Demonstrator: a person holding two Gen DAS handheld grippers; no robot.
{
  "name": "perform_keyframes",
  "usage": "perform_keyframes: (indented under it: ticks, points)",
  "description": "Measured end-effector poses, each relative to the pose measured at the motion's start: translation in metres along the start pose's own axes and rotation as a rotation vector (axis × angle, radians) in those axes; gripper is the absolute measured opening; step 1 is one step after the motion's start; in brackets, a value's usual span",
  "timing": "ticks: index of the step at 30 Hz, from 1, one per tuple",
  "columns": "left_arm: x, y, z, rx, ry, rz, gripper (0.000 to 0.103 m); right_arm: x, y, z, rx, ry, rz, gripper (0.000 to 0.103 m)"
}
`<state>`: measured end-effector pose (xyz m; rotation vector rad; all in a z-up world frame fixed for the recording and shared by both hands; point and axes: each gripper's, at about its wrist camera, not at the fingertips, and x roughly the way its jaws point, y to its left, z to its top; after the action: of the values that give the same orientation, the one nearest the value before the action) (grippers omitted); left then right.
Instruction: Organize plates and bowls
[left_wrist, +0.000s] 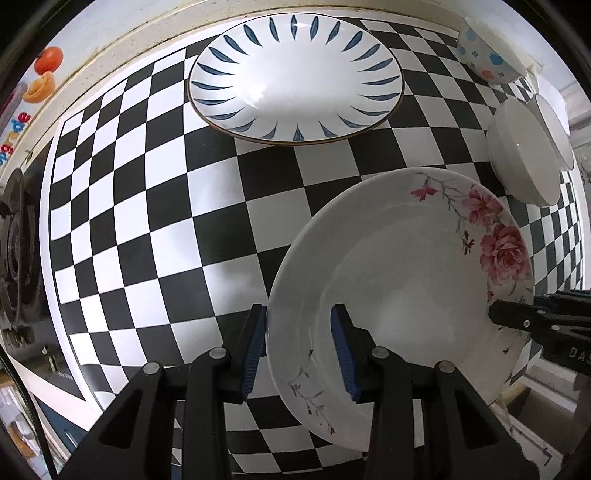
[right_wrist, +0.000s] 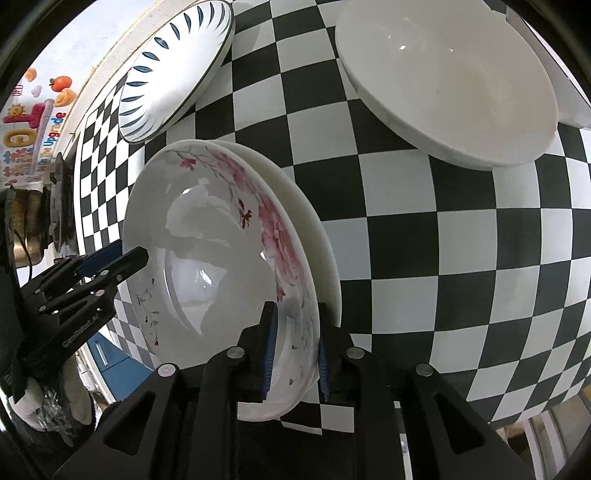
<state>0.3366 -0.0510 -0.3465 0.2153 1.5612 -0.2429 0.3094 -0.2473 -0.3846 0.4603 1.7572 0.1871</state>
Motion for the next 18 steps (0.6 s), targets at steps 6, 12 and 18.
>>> perform_keyframes:
  ticks: [6,12,18]
  points:
    - [-0.002,0.003,-0.012,-0.019,0.006,0.002,0.034,0.000,0.008,-0.001,-0.009,0.016,-0.041,0.022]
    - [-0.007,0.010,-0.024,-0.022,0.010,-0.002,0.034,-0.002,0.013,-0.003,-0.011,0.016,-0.064,0.023]
    - [-0.012,0.010,-0.033,-0.027,0.011,-0.007,0.034,-0.006,0.008,-0.003,0.001,0.019,-0.047,0.023]
